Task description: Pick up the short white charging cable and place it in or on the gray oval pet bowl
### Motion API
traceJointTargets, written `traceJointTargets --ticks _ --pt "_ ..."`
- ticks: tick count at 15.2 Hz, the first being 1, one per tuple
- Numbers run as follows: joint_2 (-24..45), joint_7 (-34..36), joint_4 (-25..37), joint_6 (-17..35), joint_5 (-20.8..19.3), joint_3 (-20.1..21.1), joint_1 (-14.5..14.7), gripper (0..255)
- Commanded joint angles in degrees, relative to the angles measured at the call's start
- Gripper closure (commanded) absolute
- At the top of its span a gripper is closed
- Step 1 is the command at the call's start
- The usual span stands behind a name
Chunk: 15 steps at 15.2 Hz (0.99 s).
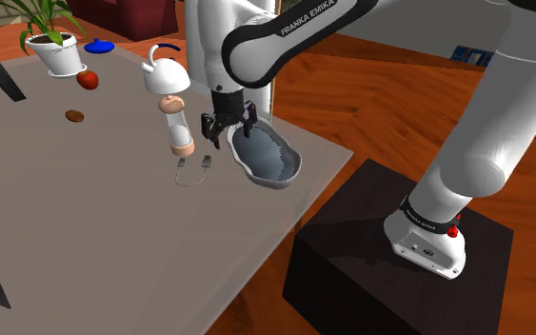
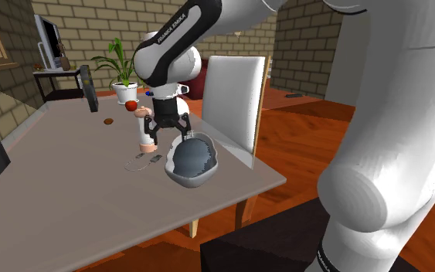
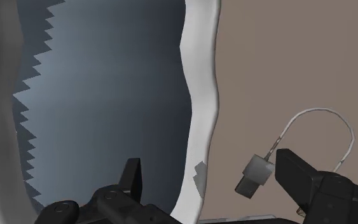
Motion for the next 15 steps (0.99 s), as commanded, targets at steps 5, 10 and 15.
traceJointTargets --ticks 5,10,15 --pt "14.7 8.5 12.8 0.8 -6.9 -1.0 4.1 0" --pt "19.0 10.3 15.3 2.5 -8.7 -2.0 5.5 0" --pt "21.0 11.0 14.4 5.2 -9.7 -2.5 5.9 0"
